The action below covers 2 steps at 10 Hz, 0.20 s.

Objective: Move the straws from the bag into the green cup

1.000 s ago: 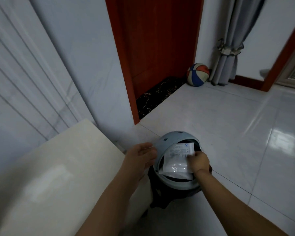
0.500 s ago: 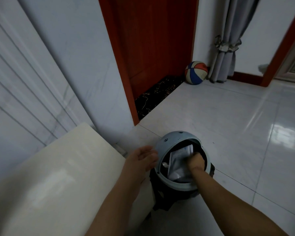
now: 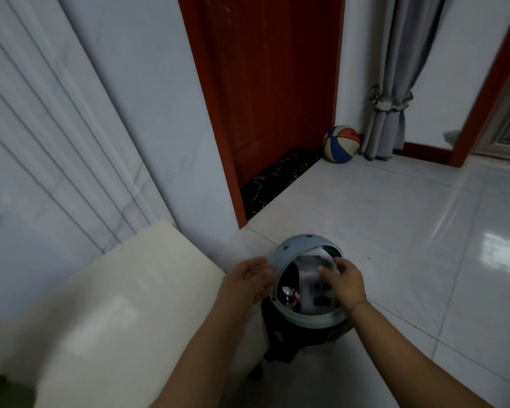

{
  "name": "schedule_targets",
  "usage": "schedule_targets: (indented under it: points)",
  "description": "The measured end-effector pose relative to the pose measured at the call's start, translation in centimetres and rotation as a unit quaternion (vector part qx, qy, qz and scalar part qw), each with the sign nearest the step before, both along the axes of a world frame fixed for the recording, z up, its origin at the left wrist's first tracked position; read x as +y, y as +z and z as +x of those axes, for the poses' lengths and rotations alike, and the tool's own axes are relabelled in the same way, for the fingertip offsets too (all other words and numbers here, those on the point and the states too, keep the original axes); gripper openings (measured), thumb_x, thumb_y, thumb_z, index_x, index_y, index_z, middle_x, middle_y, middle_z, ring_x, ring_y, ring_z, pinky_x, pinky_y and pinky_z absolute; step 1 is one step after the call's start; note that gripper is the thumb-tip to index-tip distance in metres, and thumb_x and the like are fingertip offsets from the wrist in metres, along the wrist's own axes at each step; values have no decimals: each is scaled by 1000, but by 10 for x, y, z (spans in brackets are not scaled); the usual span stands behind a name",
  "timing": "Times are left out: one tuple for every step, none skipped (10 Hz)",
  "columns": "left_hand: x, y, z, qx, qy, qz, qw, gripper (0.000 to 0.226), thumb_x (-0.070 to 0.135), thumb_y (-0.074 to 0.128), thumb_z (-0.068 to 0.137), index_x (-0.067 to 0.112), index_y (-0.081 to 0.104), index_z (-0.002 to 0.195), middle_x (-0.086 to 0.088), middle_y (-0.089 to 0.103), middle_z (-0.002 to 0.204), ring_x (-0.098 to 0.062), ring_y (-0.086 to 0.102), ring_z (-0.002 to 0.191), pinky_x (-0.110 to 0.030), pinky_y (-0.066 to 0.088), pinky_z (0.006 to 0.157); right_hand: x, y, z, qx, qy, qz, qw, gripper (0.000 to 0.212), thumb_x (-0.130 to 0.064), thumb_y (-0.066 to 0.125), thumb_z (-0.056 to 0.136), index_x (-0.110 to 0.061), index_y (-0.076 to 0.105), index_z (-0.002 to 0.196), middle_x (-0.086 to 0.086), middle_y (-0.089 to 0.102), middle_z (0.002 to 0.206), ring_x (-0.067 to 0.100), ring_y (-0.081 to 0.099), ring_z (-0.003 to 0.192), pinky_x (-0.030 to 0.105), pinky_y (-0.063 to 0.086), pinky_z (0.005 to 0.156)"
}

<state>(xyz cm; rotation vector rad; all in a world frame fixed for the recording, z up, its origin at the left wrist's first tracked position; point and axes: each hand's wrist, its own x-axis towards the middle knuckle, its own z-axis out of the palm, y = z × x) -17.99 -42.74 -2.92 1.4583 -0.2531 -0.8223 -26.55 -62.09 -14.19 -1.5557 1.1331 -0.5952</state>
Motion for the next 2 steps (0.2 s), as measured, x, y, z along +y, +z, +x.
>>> schedule_targets:
  points:
    - [15,13,-8,-9,8,-7,1000,28,4,64,88,9,62,115,-5,75,100,-14,72,84,-17,56,67,14,19,-11,-61,20,17,998,52,-14,72,79,0,53,126,18,56,129,28,53,119,34,43,97]
    - [37,25,-15,-18,21,4,1000,26,9,66,88,14,64,113,2,77,94,-11,73,83,-18,56,67,34,49,-15,-115,54,29,991,46,-10,72,79,-2,56,121,16,60,121,25,57,112,38,45,100]
